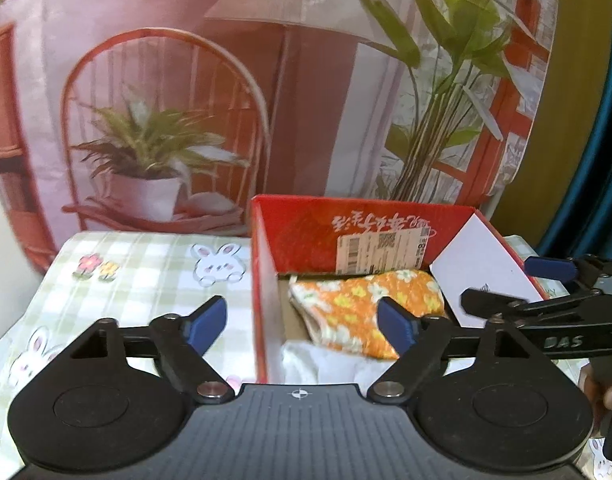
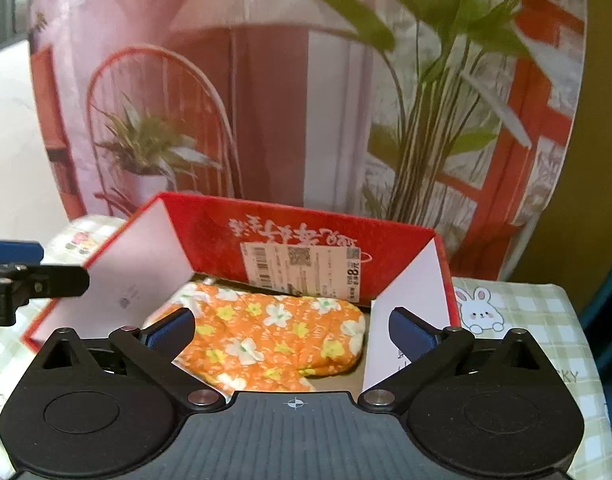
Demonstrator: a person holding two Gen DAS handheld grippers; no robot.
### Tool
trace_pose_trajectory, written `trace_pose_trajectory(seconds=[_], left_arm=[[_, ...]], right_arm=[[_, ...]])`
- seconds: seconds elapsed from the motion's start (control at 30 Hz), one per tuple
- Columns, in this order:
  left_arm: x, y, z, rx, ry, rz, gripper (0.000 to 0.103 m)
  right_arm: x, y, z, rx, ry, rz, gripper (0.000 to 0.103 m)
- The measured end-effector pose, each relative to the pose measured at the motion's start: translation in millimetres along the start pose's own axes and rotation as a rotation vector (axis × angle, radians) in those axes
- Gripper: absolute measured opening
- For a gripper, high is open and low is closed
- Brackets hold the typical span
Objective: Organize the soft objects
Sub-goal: 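Withdraw both tools from the box toward the bagged bread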
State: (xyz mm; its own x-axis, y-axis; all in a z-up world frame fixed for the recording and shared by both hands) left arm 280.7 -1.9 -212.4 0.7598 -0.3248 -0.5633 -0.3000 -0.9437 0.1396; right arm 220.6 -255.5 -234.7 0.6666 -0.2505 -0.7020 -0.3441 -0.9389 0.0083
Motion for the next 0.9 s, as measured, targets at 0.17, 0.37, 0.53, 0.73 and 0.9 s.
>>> trace_pose_trajectory(seconds=[0.17,0.37,0.53,0.73,0.9], left_arm=[[-34.5,-6.8,24.4,-0.074,0.029,-0.011,0.098],[-65.5,0.6,57.6,-0.069,0.032,-0.026,0.098],[-76.4,8.1,83.5,-0.077,0.013,-0.023,0.098],[-86.0,16.5,117.2,-0.108,-0.006,-0.004,0.098],[-88.2,12.4,131.6,-0.104,-0.021,-0.046,0.097]], right_arm=[[-35.4,1.3,15.1,0.029,0.092,-0.054,0.103],[-71.1,9.1,40.7,0.063,0.159,-0.061,0.103],[-99.7,16.9,71.8,0.102,0.169,-0.067,0.103],[-116.4,15.2,121.5,0.149,0.091,-0.095,0.103],[-123.0,5.3,155.1,0.106,0.046,-0.072,0.103]])
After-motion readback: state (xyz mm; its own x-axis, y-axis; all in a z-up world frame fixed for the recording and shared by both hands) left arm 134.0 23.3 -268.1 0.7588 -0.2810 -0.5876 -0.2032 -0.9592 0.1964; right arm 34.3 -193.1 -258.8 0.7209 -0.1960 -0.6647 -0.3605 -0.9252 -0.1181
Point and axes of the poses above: each gripper's, at about its wrist camera, not at the fingertips, and x roughly the way its jaws point, y to its right, z to its underside, the point moved 4 cm from there along x, roughly the way its jaws point, and after that the axes turned 5 degrees about z, right-handed, at the moved point
